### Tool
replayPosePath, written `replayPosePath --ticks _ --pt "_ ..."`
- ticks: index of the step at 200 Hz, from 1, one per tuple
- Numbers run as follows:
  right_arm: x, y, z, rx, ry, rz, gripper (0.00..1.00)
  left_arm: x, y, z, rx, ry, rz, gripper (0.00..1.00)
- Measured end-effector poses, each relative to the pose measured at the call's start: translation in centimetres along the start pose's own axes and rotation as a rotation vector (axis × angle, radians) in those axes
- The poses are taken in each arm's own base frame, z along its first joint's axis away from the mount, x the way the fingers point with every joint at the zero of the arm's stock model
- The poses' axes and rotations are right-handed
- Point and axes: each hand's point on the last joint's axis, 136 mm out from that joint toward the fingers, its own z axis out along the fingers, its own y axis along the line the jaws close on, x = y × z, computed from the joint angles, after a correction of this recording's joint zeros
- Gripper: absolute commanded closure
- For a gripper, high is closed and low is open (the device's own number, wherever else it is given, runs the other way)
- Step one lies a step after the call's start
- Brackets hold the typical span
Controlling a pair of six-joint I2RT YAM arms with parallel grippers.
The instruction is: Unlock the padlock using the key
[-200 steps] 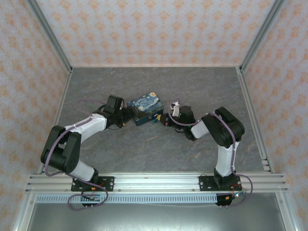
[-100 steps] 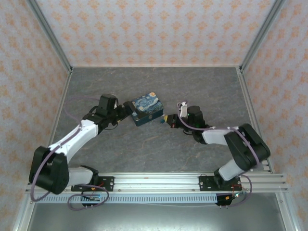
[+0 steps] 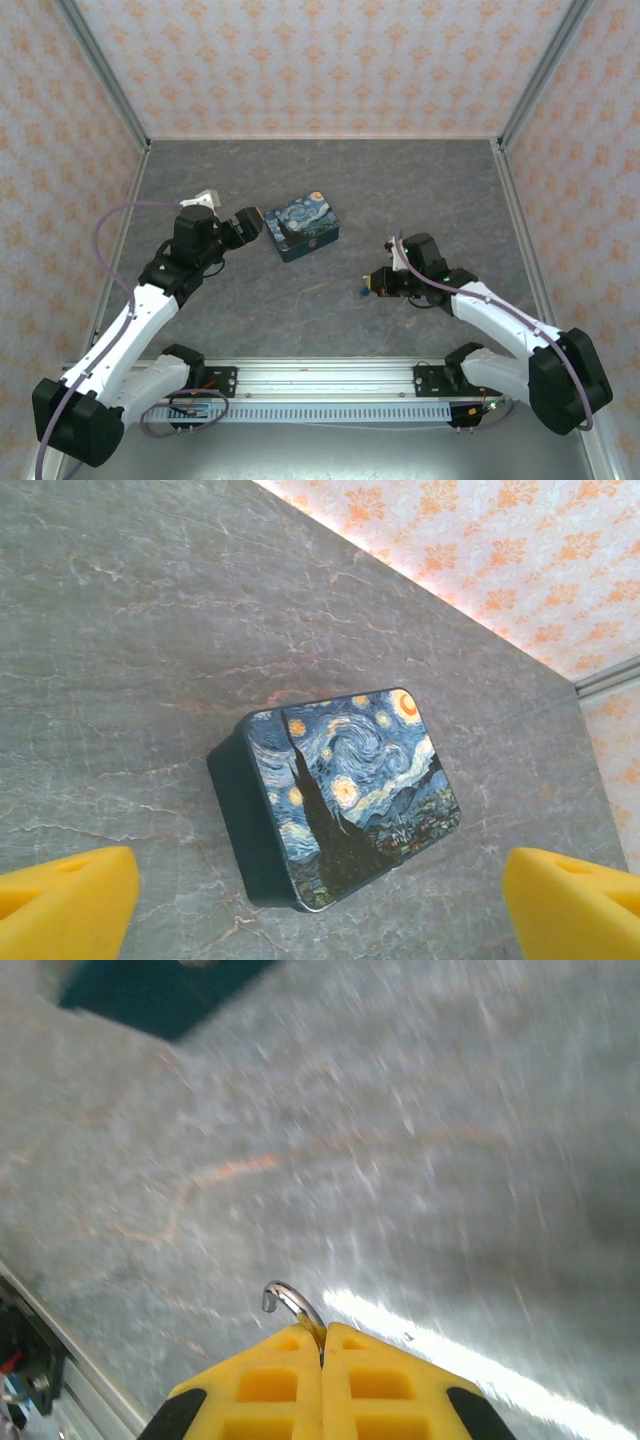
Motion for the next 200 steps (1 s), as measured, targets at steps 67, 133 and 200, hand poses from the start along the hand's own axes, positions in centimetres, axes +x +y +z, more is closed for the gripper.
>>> replayPosePath --ticks 67,133,200 --pt "2.8 -2.7 1.1 0.104 0.128 0.073 1.00 0.4 0.6 0.9 -0.032 0.014 -0.004 0.06" --pt "1.8 -4.2 1.7 0.192 0.119 0.063 0.60 -0.2 0.9 0.3 -0.043 -0.021 -0.002 0.06" --pt "-6.1 -2.7 -5.6 0.337 -0.290 -0.109 0.10 -2.4 1.4 -2.0 -0.071 -0.152 0.048 0.06"
